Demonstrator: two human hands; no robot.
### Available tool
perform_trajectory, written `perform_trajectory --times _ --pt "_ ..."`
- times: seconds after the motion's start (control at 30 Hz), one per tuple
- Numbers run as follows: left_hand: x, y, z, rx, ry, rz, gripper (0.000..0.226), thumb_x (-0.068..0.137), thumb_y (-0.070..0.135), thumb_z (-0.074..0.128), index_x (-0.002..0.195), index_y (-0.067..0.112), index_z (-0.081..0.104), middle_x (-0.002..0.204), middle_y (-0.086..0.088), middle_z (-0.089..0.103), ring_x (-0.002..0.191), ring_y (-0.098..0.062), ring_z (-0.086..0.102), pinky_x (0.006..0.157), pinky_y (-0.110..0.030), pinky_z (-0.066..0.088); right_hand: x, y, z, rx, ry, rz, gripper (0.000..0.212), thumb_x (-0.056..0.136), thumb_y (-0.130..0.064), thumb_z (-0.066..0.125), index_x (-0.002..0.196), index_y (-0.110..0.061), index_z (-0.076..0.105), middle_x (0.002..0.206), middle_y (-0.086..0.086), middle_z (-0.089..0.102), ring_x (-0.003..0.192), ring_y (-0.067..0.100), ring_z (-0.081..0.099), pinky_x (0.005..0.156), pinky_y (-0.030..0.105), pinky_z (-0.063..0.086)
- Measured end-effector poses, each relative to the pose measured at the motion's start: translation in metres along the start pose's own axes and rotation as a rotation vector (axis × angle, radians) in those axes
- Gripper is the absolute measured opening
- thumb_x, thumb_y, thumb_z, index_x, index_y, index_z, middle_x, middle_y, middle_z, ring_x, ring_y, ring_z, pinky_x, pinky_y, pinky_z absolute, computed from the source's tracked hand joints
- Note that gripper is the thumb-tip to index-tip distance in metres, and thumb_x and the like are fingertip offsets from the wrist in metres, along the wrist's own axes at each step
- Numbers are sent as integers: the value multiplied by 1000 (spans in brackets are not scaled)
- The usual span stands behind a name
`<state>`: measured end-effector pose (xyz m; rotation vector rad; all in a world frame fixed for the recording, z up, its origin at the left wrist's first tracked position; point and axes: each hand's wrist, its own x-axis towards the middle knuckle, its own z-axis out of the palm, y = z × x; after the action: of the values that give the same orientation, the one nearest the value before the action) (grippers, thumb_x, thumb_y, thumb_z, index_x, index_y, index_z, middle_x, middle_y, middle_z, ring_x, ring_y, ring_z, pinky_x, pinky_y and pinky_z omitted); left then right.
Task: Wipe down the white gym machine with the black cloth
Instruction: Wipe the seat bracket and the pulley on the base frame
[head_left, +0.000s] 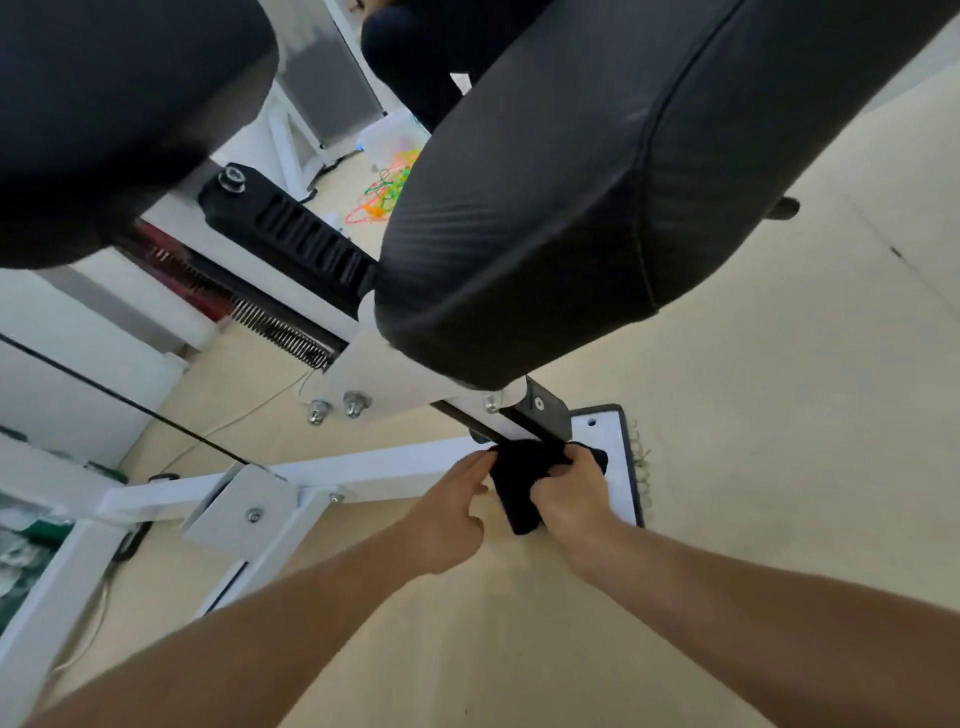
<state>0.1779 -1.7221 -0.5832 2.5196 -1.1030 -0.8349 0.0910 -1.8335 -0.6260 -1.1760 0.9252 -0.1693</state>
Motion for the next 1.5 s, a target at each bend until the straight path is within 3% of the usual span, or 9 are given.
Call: perform_trajectory --times 0.13,0.27,0.5,0.67,0.77,0.93,1.2,1.3,1.5 --pt "-21 -22 -10 67 -103 37 81 85 -11 43 154 22 17 142 14 24 125 -9 45 71 5 34 -8 -7 -2 -304 -126 -54 18 88 -7 61 97 -22 57 95 4 61 85 20 62 77 29 56" --pt "-31 -43 6 -145 38 107 79 79 -16 45 149 17 29 145 9 35 112 -10 53 79 -2 39 -11 -28 -3 -691 -182 -200 23 90 -7 61 78 -27 58 97 2 64 92 21 64 79 28 54" --pt "18 -59 33 -317 376 176 54 71 -8 42 121 7 53 118 5 50 110 -17 53 88 -5 37 -1 -24 20 -779 43 -233 28 88 0 49 102 -13 69 99 1 60 91 21 61 82 29 53" --pt "51 -76 62 179 294 -28 74 95 37 47 156 17 11 163 1 11 150 -23 9 119 -47 14 9 25 37 -702 130 -195 28 79 -4 50 99 -12 68 114 13 59 87 30 61 69 32 54" --pt "53 -74 68 417 316 2 73 97 56 17 157 19 -3 165 4 -4 151 -17 -7 118 -53 -3 15 51 39 -980 10 -195 52 88 -18 49 139 -26 48 129 11 42 116 33 44 101 38 43" --pt "73 -74 64 476 308 73 72 100 44 31 156 17 -6 165 1 -6 151 -18 -12 118 -50 -10 25 56 40 -1171 -135 -186 81 95 -22 45 157 -30 -6 128 10 35 118 29 40 104 41 40" --pt "103 -91 43 590 349 231 75 94 52 51 154 21 17 161 0 20 151 -19 6 120 -53 0 18 60 47 -1257 -53 -209 95 89 -9 42 152 -37 -23 84 -5 45 63 12 46 55 26 36" --pt "103 -123 22 557 349 166 81 91 56 54 153 24 14 159 5 22 151 -17 8 120 -51 2 25 50 54 -1265 -115 -281 90 93 -15 45 153 -37 -18 119 0 51 85 16 56 65 28 46" --pt "94 -170 -1 510 369 36 87 82 53 68 149 25 21 153 5 31 149 -19 13 120 -48 12 26 42 81 -1138 -331 -219 85 94 -14 45 156 -32 -11 162 1 14 136 30 37 105 39 42"
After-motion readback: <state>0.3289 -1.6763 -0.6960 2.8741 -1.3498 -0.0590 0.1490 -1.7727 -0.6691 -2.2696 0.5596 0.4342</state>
